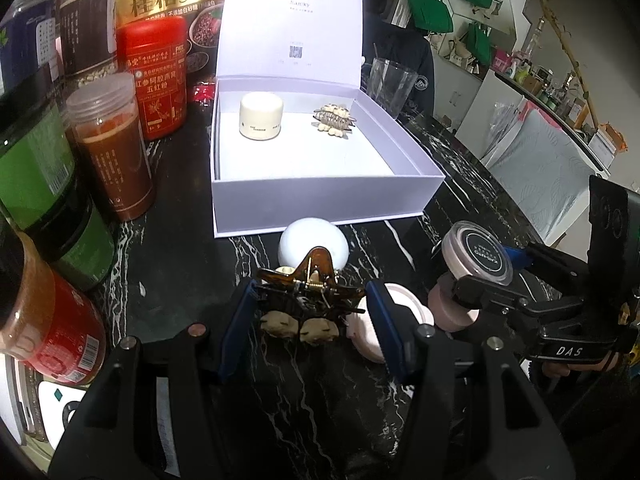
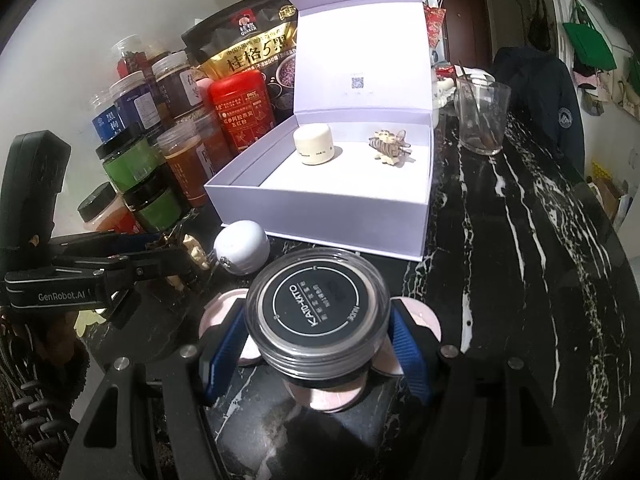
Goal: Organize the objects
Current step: 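Close left tool on brown claw clip while right tool holds the jar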
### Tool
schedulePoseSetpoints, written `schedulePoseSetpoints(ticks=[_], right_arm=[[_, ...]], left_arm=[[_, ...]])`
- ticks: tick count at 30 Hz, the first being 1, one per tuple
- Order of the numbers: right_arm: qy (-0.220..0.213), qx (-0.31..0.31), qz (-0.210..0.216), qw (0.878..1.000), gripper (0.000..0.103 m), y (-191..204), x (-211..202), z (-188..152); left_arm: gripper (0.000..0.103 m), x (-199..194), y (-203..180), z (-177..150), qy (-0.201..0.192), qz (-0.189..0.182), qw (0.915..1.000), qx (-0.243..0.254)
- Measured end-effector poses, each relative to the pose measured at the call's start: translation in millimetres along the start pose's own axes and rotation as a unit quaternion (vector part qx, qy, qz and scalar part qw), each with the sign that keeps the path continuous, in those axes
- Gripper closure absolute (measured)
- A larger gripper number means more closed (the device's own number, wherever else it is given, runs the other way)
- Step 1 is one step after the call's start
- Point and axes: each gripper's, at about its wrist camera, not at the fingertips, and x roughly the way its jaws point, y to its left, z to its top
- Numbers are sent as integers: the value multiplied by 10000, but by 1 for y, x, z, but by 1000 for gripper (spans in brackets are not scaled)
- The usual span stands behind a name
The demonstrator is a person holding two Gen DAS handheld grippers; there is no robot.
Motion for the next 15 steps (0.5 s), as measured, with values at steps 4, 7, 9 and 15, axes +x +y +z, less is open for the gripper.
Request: schedulePoseSetpoints(ticks=[4, 7, 9, 15], right_arm=[[-47, -137, 2, 9999, 33, 3, -4, 7], [-64, -235, -24, 9997, 33, 4, -6, 14], [-80, -268, -20, 9996, 33, 4, -7, 17], [-123, -402, -21, 9991, 33, 6, -11, 29]], left_arm=[[48, -3, -2, 5, -33, 15, 10000, 26], [48, -6, -6, 11, -63, 81, 9999, 66], [48, -7, -6, 14, -66, 94, 9999, 73], [48, -12, -12, 27, -128, 137, 9997, 155]])
